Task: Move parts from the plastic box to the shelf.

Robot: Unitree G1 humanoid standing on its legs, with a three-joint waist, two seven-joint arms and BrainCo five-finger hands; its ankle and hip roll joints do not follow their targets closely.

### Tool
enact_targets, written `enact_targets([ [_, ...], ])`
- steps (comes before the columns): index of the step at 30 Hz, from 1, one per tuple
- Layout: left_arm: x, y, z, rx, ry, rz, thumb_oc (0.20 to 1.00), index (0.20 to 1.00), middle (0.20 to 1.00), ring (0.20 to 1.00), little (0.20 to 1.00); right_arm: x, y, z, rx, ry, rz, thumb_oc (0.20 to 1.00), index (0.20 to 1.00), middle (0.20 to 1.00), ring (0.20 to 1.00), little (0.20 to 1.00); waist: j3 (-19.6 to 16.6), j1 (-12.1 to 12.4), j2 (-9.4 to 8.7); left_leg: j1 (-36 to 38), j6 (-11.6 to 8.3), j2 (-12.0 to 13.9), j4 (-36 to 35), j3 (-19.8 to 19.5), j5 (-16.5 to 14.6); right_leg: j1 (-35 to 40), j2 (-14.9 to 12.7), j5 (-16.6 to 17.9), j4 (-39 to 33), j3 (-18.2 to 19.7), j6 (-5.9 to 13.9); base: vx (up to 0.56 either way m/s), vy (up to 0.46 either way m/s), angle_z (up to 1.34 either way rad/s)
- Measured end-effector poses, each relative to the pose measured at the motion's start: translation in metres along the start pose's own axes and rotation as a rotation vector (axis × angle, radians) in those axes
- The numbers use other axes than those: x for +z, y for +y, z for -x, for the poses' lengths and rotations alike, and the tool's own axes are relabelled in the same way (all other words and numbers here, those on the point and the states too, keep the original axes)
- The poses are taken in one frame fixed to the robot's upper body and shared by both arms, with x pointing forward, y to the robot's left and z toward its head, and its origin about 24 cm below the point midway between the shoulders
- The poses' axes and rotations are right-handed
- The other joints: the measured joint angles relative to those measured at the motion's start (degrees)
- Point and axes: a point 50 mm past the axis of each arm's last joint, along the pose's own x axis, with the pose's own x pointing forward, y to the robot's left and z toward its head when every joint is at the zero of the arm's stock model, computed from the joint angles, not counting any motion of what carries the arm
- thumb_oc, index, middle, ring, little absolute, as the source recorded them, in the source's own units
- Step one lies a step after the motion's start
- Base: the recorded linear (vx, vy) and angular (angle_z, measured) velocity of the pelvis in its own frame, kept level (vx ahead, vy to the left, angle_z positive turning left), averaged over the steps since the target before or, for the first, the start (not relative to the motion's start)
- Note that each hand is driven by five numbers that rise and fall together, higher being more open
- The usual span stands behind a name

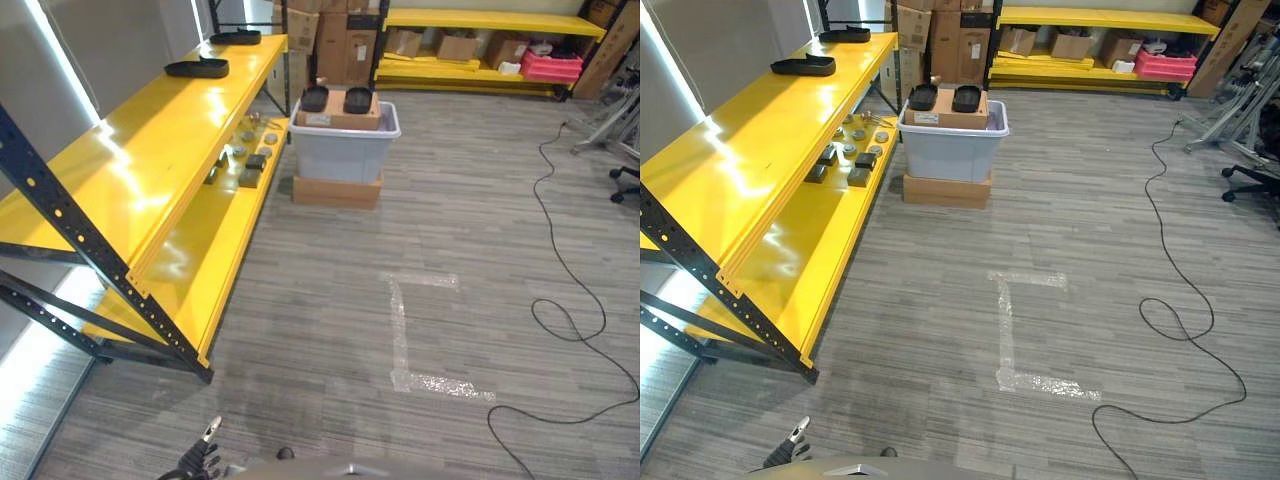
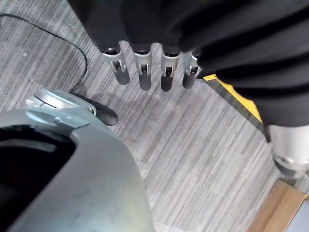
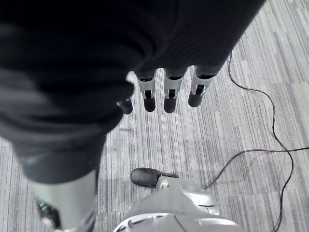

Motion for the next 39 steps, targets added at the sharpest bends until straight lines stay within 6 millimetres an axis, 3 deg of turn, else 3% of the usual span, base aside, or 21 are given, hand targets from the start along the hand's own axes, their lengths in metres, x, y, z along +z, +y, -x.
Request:
enact_targets([
  [12, -0.002, 0.003, 0.0, 0.077, 0.032, -0.041, 1.0, 1.0, 1.0, 1.0, 1.0, 0.007, 0.001, 0.001, -0.004, -0.033, 0.01, 1.0, 1.0, 1.0, 1.0, 1.0, -0.26, -0.15, 0.46, 0.12, -0.03, -0.11, -0.02, -0.25, -0.01, 0.29, -0.07, 0.11, 0.01, -0.21, -0.18, 0.0, 0.001, 0.0],
  [22, -0.018, 0.005, 0.001, 0.095, 0.193, -0.016, 1.0, 1.0, 1.0, 1.0, 1.0, 0.001, 0.008, 0.0, 0.01, 0.01, 0.007, 1.0, 1.0, 1.0, 1.0, 1.0, -0.37, -1.51, 0.68, 0.66, 0.0, -0.37, -0.12, -0.35, -0.13, 0.89, -0.34, 0.02, 0.03, -0.19, -0.06, 0.0, 0.0, 0.0],
  [39, -0.011, 0.003, -0.001, 0.093, 0.15, -0.003, 1.0, 1.0, 1.0, 1.0, 1.0, 0.009, 0.005, 0.001, -0.029, -0.066, -0.006, 1.0, 1.0, 1.0, 1.0, 1.0, -0.73, -1.63, 0.72, 0.7, 0.01, -0.52, 0.01, -0.48, -0.24, 1.07, -0.46, 0.04, 0.05, -0.19, -0.08, 0.01, 0.015, 0.0],
])
